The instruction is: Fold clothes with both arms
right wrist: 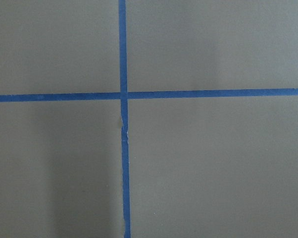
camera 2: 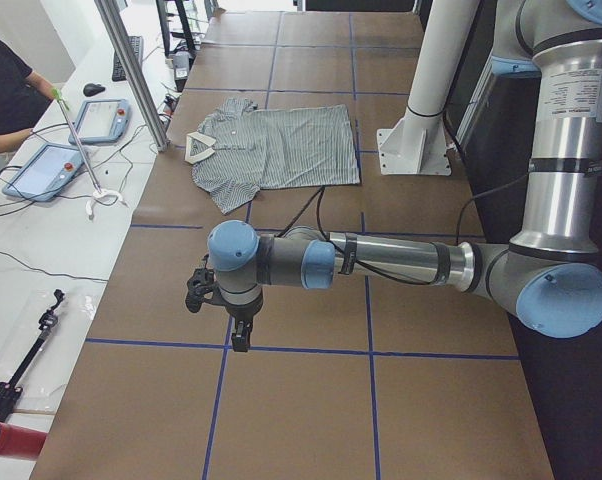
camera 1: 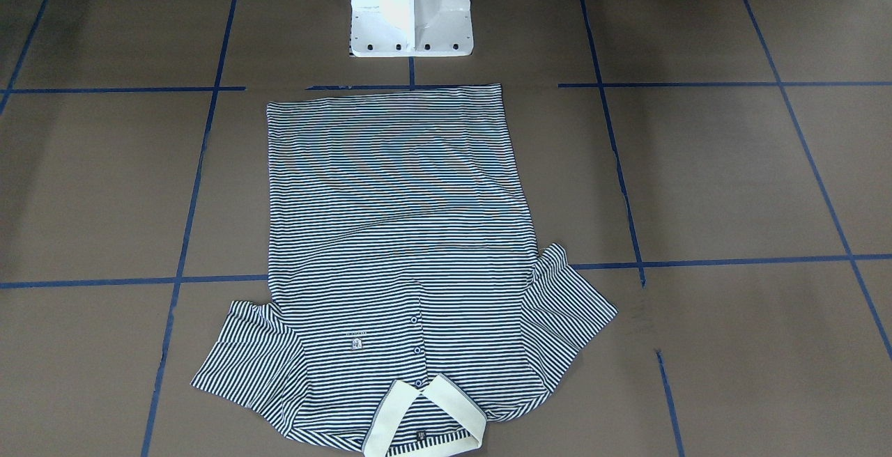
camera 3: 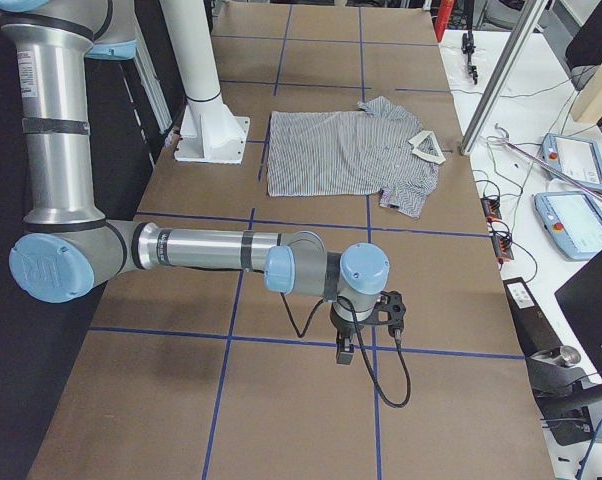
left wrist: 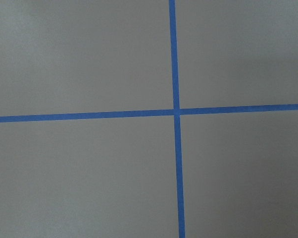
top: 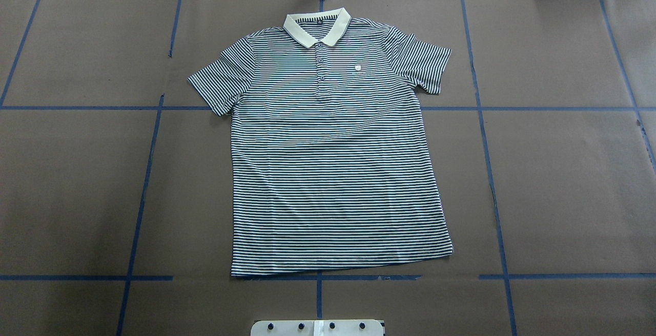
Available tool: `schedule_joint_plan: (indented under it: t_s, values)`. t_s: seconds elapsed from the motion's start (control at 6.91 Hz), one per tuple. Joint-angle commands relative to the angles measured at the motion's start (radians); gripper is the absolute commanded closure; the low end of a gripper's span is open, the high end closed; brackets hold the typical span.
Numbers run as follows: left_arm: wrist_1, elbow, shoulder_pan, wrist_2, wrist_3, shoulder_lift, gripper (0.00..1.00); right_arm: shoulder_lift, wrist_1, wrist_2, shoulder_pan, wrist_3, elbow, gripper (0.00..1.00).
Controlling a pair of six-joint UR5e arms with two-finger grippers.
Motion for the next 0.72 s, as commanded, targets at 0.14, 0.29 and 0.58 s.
schedule_joint_plan:
  t_s: [0.14, 0.29, 0.58]
  values:
    - [-0.002, -0.036, 0.002, 0.000, 0.000, -0.018, 0.00, 0.055, 0.008, 0.002, -0.017, 0.004, 0.004, 0.00]
    - [0.000, -0.038, 0.003, 0.002, 0.000, -0.085, 0.00, 0.089, 0.089, 0.000, -0.064, 0.022, -0.008, 0.00]
    - [-0.046, -0.036, 0.072, -0.002, -0.002, -0.162, 0.00, 0.165, 0.252, 0.012, -0.153, 0.140, -0.051, 0.00]
